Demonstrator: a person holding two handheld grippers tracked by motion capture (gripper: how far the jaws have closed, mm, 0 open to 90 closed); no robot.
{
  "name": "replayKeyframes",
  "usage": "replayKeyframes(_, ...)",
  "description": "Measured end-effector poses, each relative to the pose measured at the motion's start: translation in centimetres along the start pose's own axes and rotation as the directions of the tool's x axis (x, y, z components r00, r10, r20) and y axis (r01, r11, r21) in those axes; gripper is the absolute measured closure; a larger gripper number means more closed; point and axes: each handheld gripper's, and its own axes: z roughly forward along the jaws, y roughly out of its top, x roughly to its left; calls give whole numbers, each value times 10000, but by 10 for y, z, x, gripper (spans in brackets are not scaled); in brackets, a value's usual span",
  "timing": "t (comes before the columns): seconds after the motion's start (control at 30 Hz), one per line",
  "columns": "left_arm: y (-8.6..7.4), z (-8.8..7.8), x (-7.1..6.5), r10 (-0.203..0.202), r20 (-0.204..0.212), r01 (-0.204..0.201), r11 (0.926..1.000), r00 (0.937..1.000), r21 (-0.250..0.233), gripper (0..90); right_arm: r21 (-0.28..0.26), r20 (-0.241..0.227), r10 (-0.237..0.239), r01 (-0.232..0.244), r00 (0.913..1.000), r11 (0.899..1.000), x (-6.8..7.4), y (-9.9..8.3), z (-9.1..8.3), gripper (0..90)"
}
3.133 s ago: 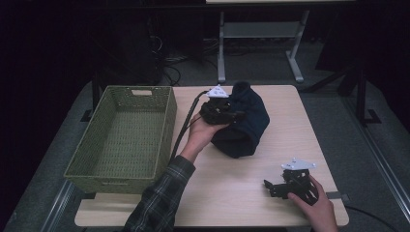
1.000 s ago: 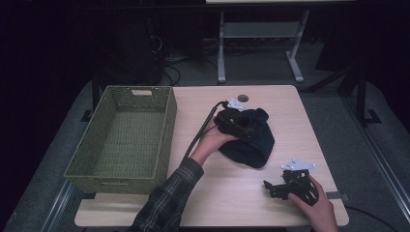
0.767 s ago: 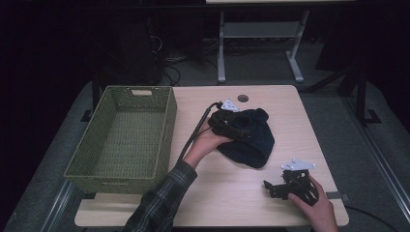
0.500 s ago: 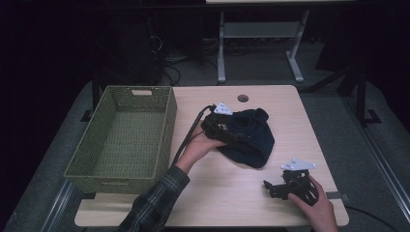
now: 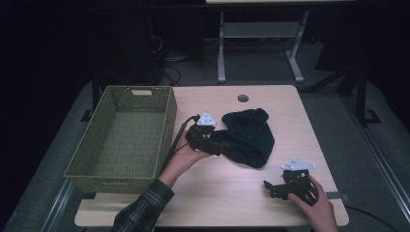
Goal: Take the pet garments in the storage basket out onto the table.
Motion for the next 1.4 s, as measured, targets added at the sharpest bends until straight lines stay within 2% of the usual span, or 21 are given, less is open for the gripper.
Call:
replayKeyframes(0.3,-32,-9,-7,-297,-271,302,9994,9992,195,135,-3,-1,-10,10,10000,10000,0,0,0,0)
replayKeyframes(0.4,-39,-10,-9,-346,-240,352,9991,9991,254,135,0,-1,-8,8,10000,10000,0,0,0,0)
replayKeyframes(0.43,-46,-11,-11,-548,-151,551,9982,9984,225,135,-1,0,-7,7,10000,10000,0,0,0,0)
replayKeyframes(0.67,-69,-16,-16,-515,-370,535,9970,9980,562,135,2,-1,-3,3,10000,10000,0,0,0,0)
replayKeyframes(0.77,-76,-14,-18,-628,-408,654,9957,9972,650,135,2,-2,1,-1,10000,10000,0,0,0,0)
replayKeyframes(1.2,-100,5,-30,-138,-522,221,9865,9985,1620,129,2,-5,-5,5,10000,10000,0,0,0,0)
replayKeyframes(1.27,-102,7,-33,162,-654,-59,9879,9977,1548,128,1,-5,-5,5,10000,10000,0,0,0,0)
replayKeyframes(1.33,-103,7,-33,169,-642,-76,9897,9978,1431,127,1,-4,-6,6,10000,10000,0,0,0,0)
replayKeyframes(1.4,-107,7,-33,127,-652,-59,9946,9978,1037,127,1,-4,-6,6,10000,10000,0,0,0,0)
